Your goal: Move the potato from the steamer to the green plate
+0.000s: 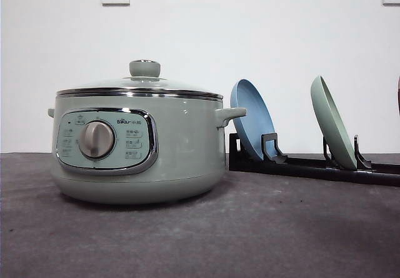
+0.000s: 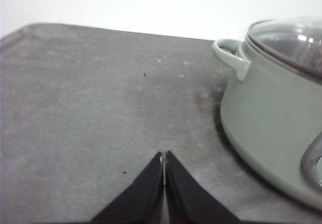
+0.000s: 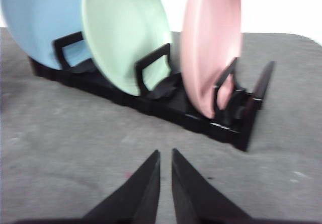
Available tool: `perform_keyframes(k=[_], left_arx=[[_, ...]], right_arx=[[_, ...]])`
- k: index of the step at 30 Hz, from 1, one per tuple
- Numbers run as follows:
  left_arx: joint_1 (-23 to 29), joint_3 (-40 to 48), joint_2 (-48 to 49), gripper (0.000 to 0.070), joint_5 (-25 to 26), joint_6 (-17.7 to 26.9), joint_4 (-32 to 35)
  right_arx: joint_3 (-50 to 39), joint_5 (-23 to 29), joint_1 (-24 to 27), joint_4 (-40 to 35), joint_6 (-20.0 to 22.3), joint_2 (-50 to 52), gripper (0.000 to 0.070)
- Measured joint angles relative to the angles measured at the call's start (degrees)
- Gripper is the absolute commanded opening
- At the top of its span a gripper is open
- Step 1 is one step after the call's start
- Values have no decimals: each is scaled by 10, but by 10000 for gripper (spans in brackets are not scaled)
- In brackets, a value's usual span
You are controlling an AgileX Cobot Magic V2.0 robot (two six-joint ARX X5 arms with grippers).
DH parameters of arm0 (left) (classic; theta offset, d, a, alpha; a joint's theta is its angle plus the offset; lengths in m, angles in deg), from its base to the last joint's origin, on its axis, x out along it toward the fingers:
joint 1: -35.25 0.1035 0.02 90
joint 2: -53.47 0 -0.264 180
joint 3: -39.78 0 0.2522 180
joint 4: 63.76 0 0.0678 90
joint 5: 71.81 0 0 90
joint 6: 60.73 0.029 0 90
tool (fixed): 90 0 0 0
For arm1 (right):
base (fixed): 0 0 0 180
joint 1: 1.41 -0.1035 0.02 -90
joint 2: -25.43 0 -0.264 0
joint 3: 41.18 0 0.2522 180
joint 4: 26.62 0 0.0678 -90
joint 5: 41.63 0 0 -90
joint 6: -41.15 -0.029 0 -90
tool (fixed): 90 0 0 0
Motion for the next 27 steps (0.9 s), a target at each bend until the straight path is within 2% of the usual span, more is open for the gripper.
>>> perform_keyframes(k=[2,4,6,13,17,21,27], left_arx=[[0,0,0,0,7,-30,0],[0,0,0,0,21,-47,1],[0,0,0,0,26,-60,1],[-21,-16,-8,2,50,-160,-15],[-27,-57,-29,1,50,-180,-12],[-27,-112,-70,1,50,-186,-10],[-30,-238,-181,1,60,-188,-26]], right_arx=[[0,-30,0,0,-18,0,31],[0,-64,0,-1,-38,0,0],[0,-91,0,-3,-59,0,0],[19,-99,-5,25,-141,0,0],[67,-99,-14,38,-175,-1,0],[145,-109,-20,82,-203,-15,0],[293,-150,-21,164,-207,-87,0]])
